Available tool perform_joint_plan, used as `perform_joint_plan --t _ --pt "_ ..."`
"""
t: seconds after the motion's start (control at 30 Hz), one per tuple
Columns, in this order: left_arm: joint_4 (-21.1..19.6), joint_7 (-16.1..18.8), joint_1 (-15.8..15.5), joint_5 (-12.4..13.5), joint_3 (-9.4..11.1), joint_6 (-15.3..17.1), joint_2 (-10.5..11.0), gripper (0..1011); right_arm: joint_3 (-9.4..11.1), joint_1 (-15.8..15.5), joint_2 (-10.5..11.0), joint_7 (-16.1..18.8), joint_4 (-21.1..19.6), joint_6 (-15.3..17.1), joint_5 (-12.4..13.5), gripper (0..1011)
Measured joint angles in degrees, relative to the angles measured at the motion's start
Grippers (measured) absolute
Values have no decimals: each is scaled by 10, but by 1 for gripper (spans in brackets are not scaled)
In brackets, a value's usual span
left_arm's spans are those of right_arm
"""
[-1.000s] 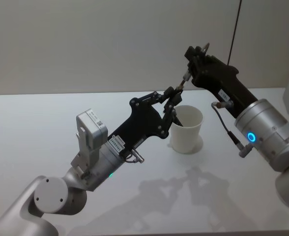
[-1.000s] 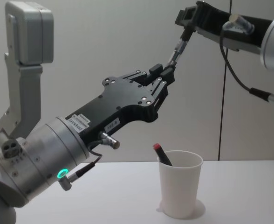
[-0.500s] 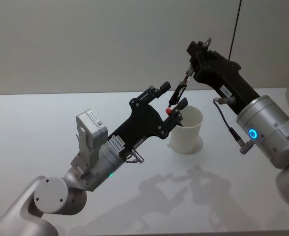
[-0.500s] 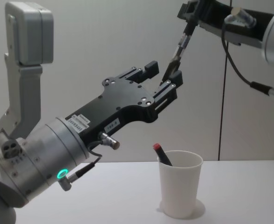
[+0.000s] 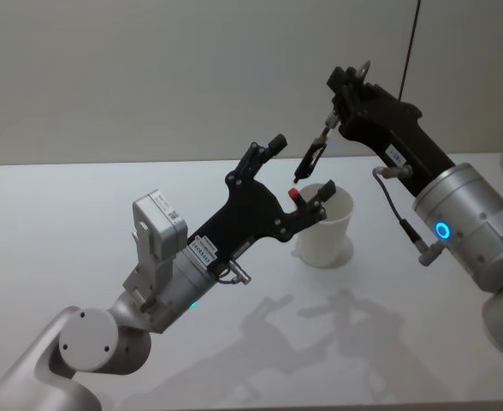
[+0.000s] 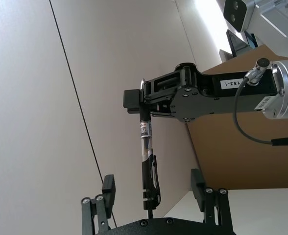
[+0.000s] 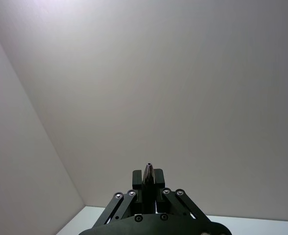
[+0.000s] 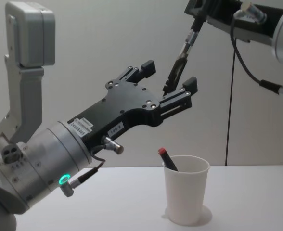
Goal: Place the pen into the pen holder.
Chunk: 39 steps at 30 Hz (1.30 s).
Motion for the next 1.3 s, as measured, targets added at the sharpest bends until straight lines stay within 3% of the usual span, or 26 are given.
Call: perform_joint_plan --t 0.07,0.2,0.47,0.9,1.17,1.3 --pt "0 0 0 0 0 0 0 1003 0 0 1 -1 0 -2 0 130" --pt "0 0 0 0 0 0 0 1000 0 0 2 -4 -1 -7 -3 130" --pt "0 0 0 0 0 0 0 1000 -2 -1 4 -18 3 -33 -30 130" --pt "0 0 0 0 0 0 0 1000 3 1 12 -64 40 -103 -116 130" --pt "0 0 0 0 0 0 0 1000 9 11 16 -87 96 -162 -170 130" --pt "0 0 0 0 0 0 0 999 12 17 16 -88 127 -190 -186 130"
